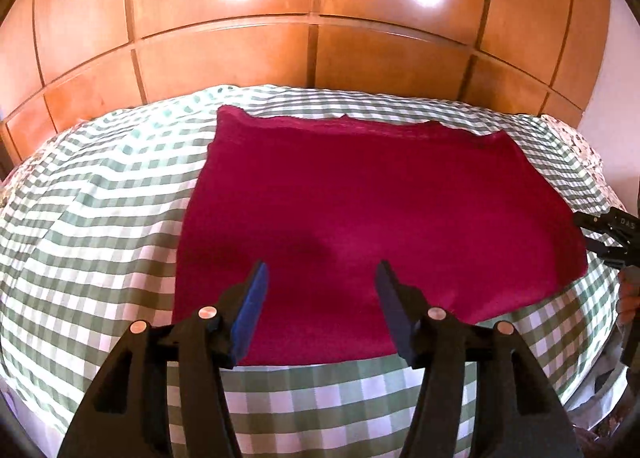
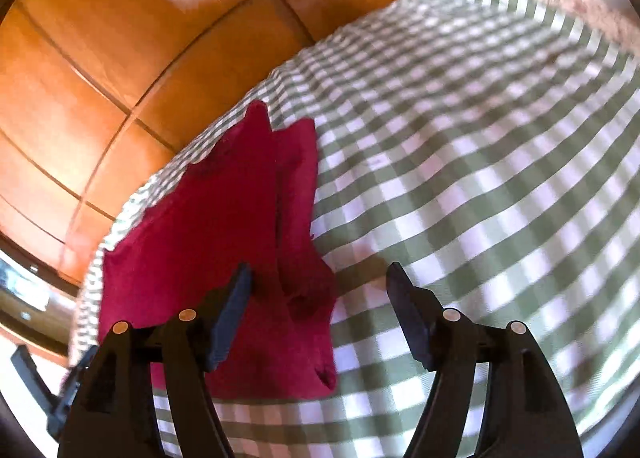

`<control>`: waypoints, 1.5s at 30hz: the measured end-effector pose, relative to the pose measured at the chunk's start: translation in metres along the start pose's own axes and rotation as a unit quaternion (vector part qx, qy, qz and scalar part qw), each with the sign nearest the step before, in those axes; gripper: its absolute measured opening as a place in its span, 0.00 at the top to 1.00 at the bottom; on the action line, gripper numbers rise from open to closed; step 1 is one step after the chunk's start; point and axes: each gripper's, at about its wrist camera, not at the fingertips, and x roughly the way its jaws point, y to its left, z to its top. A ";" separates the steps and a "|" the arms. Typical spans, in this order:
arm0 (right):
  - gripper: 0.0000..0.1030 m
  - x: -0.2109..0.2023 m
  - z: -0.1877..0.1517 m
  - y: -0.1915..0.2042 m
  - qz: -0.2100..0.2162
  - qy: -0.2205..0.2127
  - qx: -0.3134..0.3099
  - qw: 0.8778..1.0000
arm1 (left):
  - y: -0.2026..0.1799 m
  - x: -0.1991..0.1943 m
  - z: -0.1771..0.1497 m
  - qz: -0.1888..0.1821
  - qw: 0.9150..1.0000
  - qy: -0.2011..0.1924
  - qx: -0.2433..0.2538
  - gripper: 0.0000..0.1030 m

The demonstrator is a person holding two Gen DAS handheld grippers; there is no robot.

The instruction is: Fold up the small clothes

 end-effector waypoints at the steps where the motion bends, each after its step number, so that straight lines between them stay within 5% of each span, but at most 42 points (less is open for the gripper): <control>1: 0.28 0.003 0.000 -0.001 0.008 0.005 0.007 1.000 | 0.002 0.001 0.000 0.004 1.000 0.001 0.000 0.46; 13: 0.28 0.012 -0.004 -0.003 0.082 0.030 0.028 0.996 | 0.021 0.009 -0.001 0.013 1.000 0.011 -0.024 0.46; 17: 0.51 0.020 -0.005 0.010 0.073 0.043 0.011 0.996 | 0.043 0.010 0.003 -0.018 0.997 0.018 -0.066 0.47; 18: 0.63 0.023 -0.004 0.014 0.075 0.050 0.005 0.996 | 0.051 0.011 0.003 -0.025 0.996 0.020 -0.078 0.48; 20: 0.70 0.023 -0.004 0.023 0.071 0.052 -0.001 0.996 | 0.063 0.015 0.002 -0.037 0.994 0.030 -0.097 0.56; 25: 0.74 -0.008 0.006 0.076 0.098 0.014 -0.055 0.994 | 0.093 0.020 -0.004 -0.104 0.983 0.040 -0.149 0.64; 33: 0.75 -0.012 -0.005 0.218 0.156 0.011 -0.195 0.968 | 0.119 0.019 -0.005 -0.170 0.963 0.039 -0.207 0.66; 40: 0.76 0.053 -0.071 0.322 0.164 0.074 -0.294 0.939 | 0.149 -0.001 -0.005 -0.191 0.951 0.017 -0.241 0.64; 45: 0.76 0.083 -0.119 0.342 0.135 0.098 -0.352 0.921 | 0.167 -0.010 -0.005 -0.232 0.934 0.009 -0.272 0.52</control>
